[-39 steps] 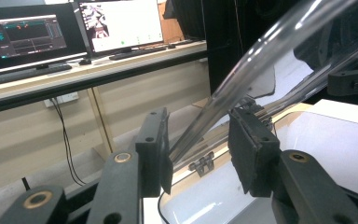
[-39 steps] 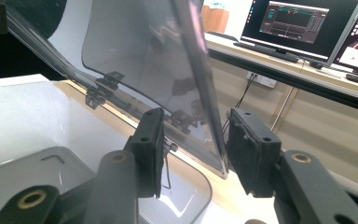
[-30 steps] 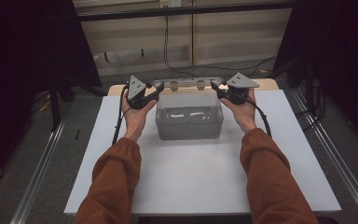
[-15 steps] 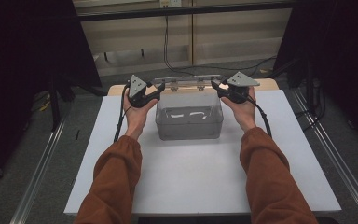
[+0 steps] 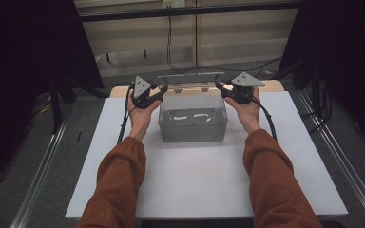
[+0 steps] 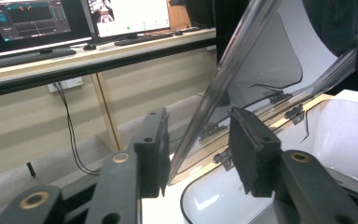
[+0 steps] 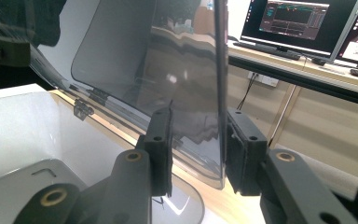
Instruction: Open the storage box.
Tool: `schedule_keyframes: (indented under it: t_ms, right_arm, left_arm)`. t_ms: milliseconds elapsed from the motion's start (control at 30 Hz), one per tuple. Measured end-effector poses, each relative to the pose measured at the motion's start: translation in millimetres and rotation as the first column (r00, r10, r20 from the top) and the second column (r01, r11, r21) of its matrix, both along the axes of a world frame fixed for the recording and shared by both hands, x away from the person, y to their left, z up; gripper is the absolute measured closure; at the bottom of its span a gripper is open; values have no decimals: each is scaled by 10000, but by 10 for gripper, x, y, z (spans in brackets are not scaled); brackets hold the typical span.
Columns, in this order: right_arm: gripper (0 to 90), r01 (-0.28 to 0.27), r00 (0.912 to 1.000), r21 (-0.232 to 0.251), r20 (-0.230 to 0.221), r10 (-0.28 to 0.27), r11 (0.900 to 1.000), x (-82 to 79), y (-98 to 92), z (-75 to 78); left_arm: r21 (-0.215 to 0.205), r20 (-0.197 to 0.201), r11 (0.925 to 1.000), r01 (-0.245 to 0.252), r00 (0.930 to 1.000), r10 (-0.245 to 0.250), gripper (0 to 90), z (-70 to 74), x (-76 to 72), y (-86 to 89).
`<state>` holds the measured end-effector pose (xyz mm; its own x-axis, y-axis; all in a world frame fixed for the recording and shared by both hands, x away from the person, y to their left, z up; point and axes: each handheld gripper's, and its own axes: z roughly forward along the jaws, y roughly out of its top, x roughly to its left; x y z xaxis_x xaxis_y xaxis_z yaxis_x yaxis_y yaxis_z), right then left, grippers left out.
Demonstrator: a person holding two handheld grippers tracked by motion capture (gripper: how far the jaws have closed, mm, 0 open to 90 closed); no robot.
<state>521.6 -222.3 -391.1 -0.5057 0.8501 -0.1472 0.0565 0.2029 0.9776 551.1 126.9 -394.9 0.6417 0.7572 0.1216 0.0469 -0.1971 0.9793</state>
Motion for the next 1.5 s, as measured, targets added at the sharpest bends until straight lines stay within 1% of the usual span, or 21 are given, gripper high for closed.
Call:
schedule_keyframes:
  t_ms: [67, 300, 367, 433, 567, 600, 633, 667, 767, 800, 867, 1000, 1033, 1067, 1100, 1133, 1167, 1233, 1400, 1433, 1500]
  right_arm:
    - [645, -5, 10000, -17, -26, 5, 10000, 9, 0, 9]
    - [651, 15, 10000, 143, 42, -16, 9999, 55, -8, 12]
    - [646, 14, 10000, 164, 0, -14, 9999, 82, -10, 12]
    - [637, -19, 10000, 155, -14, 19, 9999, 100, -3, 13]
    - [622, -14, 10000, 158, -29, 14, 9999, 122, 6, 10]
    - [612, -13, 10000, 149, -54, 14, 9999, 133, 9, 3]
    - [600, 8, 10000, 114, -88, -7, 9999, 147, 14, -5]
    - [599, 24, 9999, 132, -135, -22, 9999, 178, 24, -36]
    - [598, 41, 9997, 191, -232, -36, 9998, 206, 27, -69]
    - [596, 34, 9993, 216, -376, -26, 9998, 238, 25, -94]
    - [593, 2, 9992, 304, -408, 11, 9995, 264, 39, -106]
    - [593, -6, 9990, 217, -447, 16, 9998, 296, 37, -92]
    - [593, 16, 9989, 211, -464, -6, 9998, 300, 38, -89]
    - [593, 16, 9989, 211, -464, -6, 9998, 300, 38, -89]
    - [594, 37, 9988, 209, -498, -26, 9998, 303, 40, -86]
    - [593, 39, 9987, 222, -505, -27, 9997, 305, 40, -86]
    - [593, 37, 9986, 233, -524, -25, 9997, 306, 40, -85]
    - [591, 46, 9985, 234, -552, -33, 9997, 307, 38, -84]
    - [569, 193, 9980, 384, -612, -170, 9991, 342, 23, -105]
    - [567, 204, 9969, 324, -770, -178, 9993, 349, 8, -129]
    - [576, 123, 9964, 366, -846, -92, 9993, 360, 1, -160]
  left_arm:
    - [-377, -82, 9993, -50, 10000, 47, 613, -37, 20, -30]
    - [-398, -24, 9992, -37, 10000, 37, 648, -39, 71, -7]
    - [-547, -62, 9985, -17, 10000, 13, 653, -46, 81, -6]
    - [-582, -56, 9983, -15, 10000, 12, 659, -42, 92, -5]
    - [-454, -68, 9990, 32, 10000, -35, 662, -34, 113, 4]
    - [-565, -85, 9984, 27, 10000, -32, 662, -36, 120, -1]
    - [-436, -62, 9990, 33, 10000, -36, 662, -35, 129, 10]
    - [-637, -115, 9980, 40, 9999, -47, 664, -41, 139, 4]
    - [-638, -120, 9980, 49, 9999, -56, 672, -44, 155, 10]
    - [-673, -167, 9977, 47, 9998, -58, 678, -44, 168, 15]
    - [-568, -145, 9984, 66, 9999, -75, 683, -44, 176, 24]
    - [-652, -225, 9979, -67, 9997, 53, 686, -66, 196, 6]
    - [-615, -241, 9980, -131, 9996, 116, 685, -78, 206, 1]
    - [-431, -326, 9990, -135, 9994, 121, 685, -90, 214, 3]
    - [-510, -408, 9986, -154, 9991, 134, 686, -125, 225, -18]
    - [-316, -358, 9993, -177, 9992, 165, 683, -131, 228, -13]
    - [-316, -358, 9993, -177, 9992, 165, 680, -131, 228, -13]
    - [-489, -425, 9985, -238, 9989, 217, 677, -134, 235, -27]
    - [-250, -462, 9990, -379, 9983, 368, 675, -135, 251, -54]
    - [-303, -482, 9988, -378, 9982, 363, 674, -141, 261, -62]
    - [-235, -483, 9991, -349, 9983, 338, 674, -142, 271, -50]
